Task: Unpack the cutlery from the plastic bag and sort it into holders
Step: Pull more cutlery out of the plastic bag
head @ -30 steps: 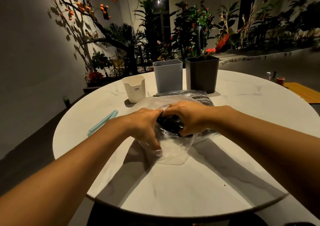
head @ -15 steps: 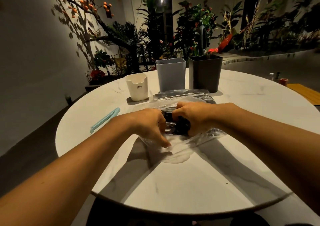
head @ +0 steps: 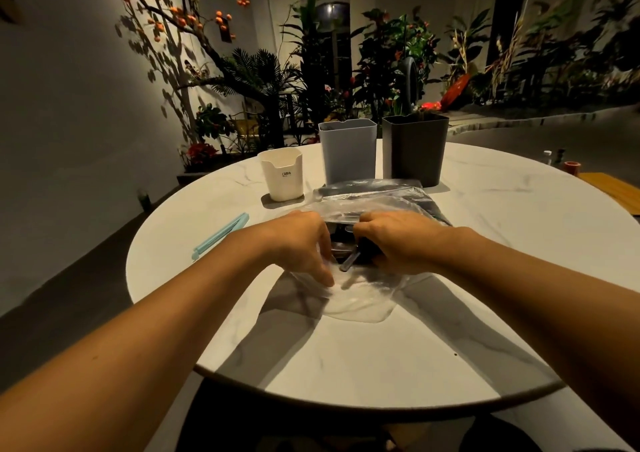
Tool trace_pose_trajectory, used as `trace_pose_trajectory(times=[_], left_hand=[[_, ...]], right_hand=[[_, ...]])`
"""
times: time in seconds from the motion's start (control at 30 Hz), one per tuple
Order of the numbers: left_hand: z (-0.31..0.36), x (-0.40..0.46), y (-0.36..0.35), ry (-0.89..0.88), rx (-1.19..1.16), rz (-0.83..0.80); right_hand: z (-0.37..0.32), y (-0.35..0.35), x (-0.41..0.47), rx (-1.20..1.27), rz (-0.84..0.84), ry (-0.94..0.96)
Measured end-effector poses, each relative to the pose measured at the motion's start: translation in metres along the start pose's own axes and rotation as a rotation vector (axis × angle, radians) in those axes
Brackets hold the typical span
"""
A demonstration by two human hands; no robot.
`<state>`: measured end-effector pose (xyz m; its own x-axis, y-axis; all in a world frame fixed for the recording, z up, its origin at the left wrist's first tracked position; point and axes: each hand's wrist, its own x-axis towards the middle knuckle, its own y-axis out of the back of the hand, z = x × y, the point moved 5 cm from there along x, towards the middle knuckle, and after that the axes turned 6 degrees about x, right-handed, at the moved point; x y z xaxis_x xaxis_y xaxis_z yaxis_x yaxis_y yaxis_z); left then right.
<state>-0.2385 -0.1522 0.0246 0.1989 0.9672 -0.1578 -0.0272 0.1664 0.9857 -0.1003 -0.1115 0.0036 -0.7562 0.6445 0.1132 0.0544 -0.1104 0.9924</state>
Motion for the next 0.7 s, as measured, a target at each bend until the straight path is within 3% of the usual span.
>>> trace_pose_trajectory(times=[0.17, 0.47, 0.57, 0.7], left_hand=[[-0.002, -0.002, 0.004, 0.096, -0.083, 0.111], [-0.002, -0.004, 0.016, 0.117, -0.317, 0.307], [-0.001, -0.005, 0.024, 0.123, -0.523, 0.403], [0.001, -0.005, 0.031, 0.132, -0.990, 0.461]], right_hand=[[-0.004, 0.000, -0.006, -0.024, 0.027, 0.023], [-0.003, 0.022, -0.017, -0.122, 0.056, 0.063], [-0.004, 0.030, -0.021, -0.085, 0.139, 0.087], [-0.001, 0.046, -0.030, 0.131, 0.277, 0.062]])
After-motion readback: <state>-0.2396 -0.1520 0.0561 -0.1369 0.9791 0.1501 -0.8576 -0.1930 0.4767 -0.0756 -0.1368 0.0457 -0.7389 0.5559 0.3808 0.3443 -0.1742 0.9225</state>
